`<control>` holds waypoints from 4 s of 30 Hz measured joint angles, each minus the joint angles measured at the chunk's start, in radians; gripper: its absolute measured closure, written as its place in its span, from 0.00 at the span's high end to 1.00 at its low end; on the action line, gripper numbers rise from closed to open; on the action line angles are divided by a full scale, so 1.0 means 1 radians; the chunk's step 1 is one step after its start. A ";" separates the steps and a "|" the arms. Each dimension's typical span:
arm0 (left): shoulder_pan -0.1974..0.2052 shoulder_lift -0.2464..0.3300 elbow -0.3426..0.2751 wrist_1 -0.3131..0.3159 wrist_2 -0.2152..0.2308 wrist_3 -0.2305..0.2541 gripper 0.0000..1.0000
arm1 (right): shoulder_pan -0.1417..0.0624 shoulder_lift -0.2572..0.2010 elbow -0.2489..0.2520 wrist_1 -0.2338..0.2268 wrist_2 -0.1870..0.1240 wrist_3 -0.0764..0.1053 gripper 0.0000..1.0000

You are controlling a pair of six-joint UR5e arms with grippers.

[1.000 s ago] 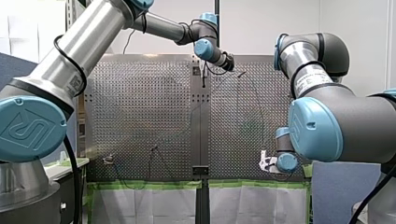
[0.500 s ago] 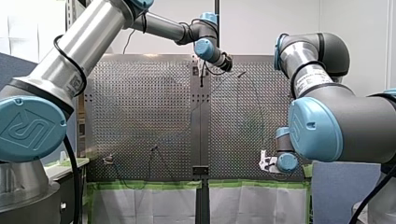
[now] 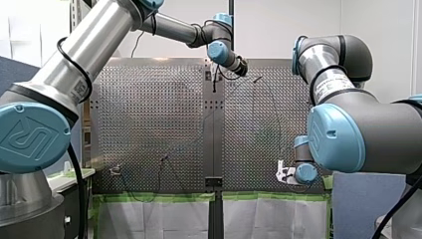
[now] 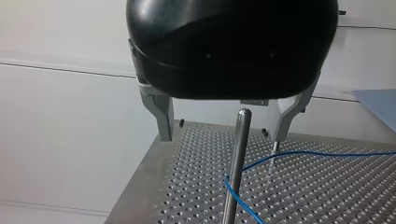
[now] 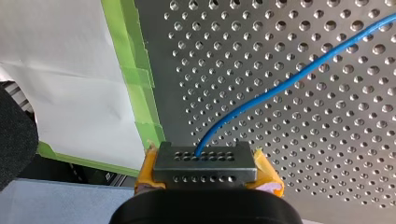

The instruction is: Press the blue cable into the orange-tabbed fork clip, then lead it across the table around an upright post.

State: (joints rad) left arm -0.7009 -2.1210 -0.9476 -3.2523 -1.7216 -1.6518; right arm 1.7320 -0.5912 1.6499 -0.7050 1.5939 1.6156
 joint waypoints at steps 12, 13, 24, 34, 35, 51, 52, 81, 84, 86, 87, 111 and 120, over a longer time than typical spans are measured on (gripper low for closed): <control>-0.001 0.000 0.000 -0.004 -0.001 0.013 1.00 | 0.002 0.000 0.000 0.005 0.000 -0.001 0.00; -0.001 0.000 0.000 -0.004 -0.001 0.013 1.00 | 0.002 0.000 0.000 0.005 0.000 -0.002 0.00; 0.000 0.014 -0.043 -0.018 -0.003 0.029 1.00 | 0.004 0.000 -0.001 0.003 0.000 -0.003 0.00; 0.009 0.103 -0.138 0.069 -0.003 0.021 1.00 | 0.008 0.000 -0.007 0.005 0.000 -0.006 0.00; 0.009 0.112 -0.147 0.078 -0.006 0.017 1.00 | 0.008 0.000 -0.007 0.006 0.000 -0.007 0.00; 0.023 0.266 -0.301 0.232 -0.059 -0.104 1.00 | 0.019 0.000 -0.007 0.007 0.000 -0.011 0.00; 0.023 0.276 -0.311 0.242 -0.060 -0.114 1.00 | 0.019 0.000 -0.007 0.007 0.000 -0.011 0.00; 0.013 0.392 -0.615 0.546 -0.201 -0.367 1.00 | 0.034 0.000 -0.012 0.008 0.000 -0.012 0.00; 0.013 0.392 -0.645 0.576 -0.205 -0.368 1.00 | 0.035 0.000 -0.012 0.008 0.000 -0.012 0.00; 0.013 0.391 -0.663 0.595 -0.208 -0.367 1.00 | 0.036 0.000 -0.012 0.008 0.001 -0.012 0.00; 0.013 0.392 -0.676 0.607 -0.209 -0.367 1.00 | 0.036 0.000 -0.012 0.008 0.001 -0.012 0.00; 0.011 0.390 -0.920 0.852 -0.241 -0.368 1.00 | 0.037 0.000 -0.012 0.007 0.002 -0.012 0.00; 0.010 0.390 -1.005 0.936 -0.251 -0.370 1.00 | 0.037 0.000 -0.012 0.007 0.002 -0.012 0.00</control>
State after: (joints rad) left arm -0.6907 -1.7308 -1.9528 -2.3167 -1.9726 -2.0217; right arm 1.7694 -0.5915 1.6377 -0.6981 1.5955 1.6034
